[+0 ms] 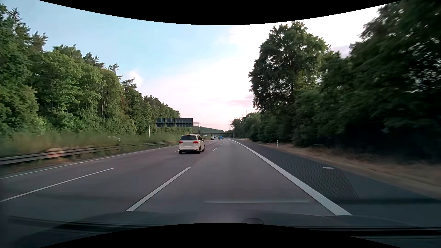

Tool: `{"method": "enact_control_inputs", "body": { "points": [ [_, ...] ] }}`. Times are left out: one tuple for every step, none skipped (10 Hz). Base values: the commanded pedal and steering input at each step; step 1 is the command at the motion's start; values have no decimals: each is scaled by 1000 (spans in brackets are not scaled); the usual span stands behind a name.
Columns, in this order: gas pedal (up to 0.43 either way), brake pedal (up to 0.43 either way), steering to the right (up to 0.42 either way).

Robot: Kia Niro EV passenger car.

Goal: Follow the waypoints while adhering to traffic rules and regulations

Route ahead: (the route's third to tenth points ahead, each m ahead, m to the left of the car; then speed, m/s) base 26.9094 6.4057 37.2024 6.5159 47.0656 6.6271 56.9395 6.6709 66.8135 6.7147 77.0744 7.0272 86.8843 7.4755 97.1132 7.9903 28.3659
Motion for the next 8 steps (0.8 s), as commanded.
{"method": "enact_control_inputs", "body": {
  "points": [
    [0, 0, -7],
    [0, 0, -7],
    [0, 0, -7],
    [0, 0, -7],
    [0, 0, -7],
    [0, 0, -7],
    [0, 0, -7],
    [0, 0, -7]
  ]
}}
